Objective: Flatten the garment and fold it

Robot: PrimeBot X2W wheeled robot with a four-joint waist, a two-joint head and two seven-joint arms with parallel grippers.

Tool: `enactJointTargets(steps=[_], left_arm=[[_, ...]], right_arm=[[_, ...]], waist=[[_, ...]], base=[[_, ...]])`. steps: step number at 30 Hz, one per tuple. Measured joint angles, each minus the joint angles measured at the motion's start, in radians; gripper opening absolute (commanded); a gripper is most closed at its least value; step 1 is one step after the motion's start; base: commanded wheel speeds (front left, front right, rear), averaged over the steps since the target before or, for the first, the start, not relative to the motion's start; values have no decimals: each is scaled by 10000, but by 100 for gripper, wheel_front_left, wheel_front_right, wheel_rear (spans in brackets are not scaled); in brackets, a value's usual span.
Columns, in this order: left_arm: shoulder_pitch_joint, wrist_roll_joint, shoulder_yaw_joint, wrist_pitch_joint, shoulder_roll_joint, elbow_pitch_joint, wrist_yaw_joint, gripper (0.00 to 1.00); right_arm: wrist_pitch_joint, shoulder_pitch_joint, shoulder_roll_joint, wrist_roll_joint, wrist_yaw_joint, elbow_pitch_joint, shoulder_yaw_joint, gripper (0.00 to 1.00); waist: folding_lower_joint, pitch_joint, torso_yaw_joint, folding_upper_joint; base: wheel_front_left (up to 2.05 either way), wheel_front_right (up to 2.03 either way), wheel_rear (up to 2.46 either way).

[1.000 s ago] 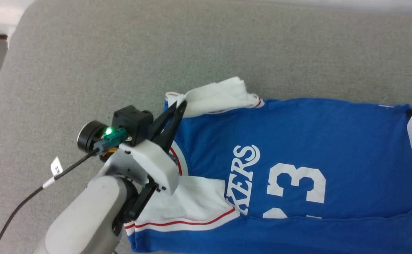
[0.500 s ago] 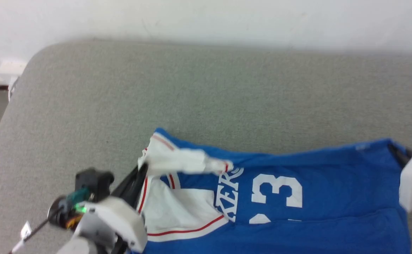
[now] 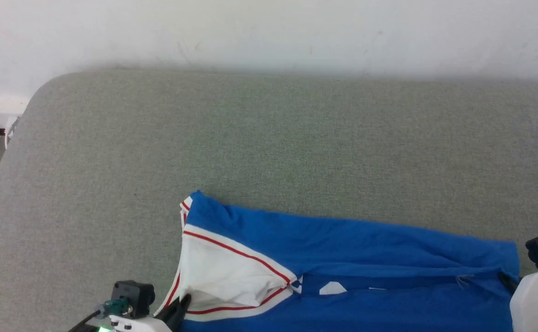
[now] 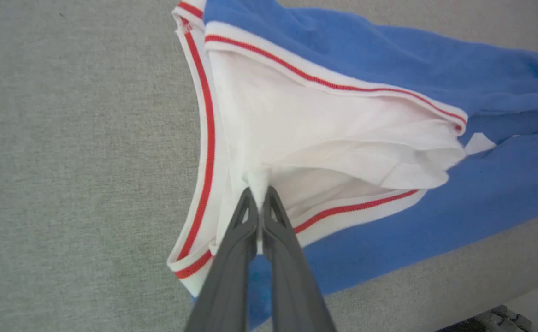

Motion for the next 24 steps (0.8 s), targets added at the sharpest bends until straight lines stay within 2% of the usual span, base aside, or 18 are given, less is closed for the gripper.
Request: enactJointTargets(steps=[9, 10, 11, 12, 13, 19, 24], left_arm=[[-337, 115, -644, 117, -286, 1480, -654, 0], [-427, 146, -681, 98, -316, 1624, -723, 0], [-481, 157, -702, 52, -355, 1762, -775, 0], [-518, 194, -723, -35, -395, 1898, -825, 70], [-542, 245, -754, -128, -433, 2021, -832, 100], [-607, 326, -729, -959, -698, 2552, -894, 100], [-559, 316, -399, -2182, -830, 2602, -920, 100]], right_arm=[[-420, -81, -368, -546, 2, 878, 924, 0], [-522, -120, -395, -564, 0, 949, 1024, 33], [-629, -175, -401, -568, 2, 1060, 1078, 100], [-721, -224, -389, -566, 2, 1158, 1124, 100], [-805, -265, -385, -541, 0, 1229, 1174, 100], [-924, -323, -408, -301, 0, 1323, 1308, 100], [-869, -323, -21, 382, 0, 723, 633, 100]], waist=[[2, 182, 63, 0], [1, 165, 62, 0], [2, 136, 61, 0], [1, 98, 60, 0], [1, 48, 57, 0], [2, -394, 4, 0], [2, -858, -56, 0]], base=[[0, 0, 0], [0, 0, 0], [0, 0, 0], [0, 0, 0], [0, 0, 0], [0, 0, 0], [0, 0, 0]])
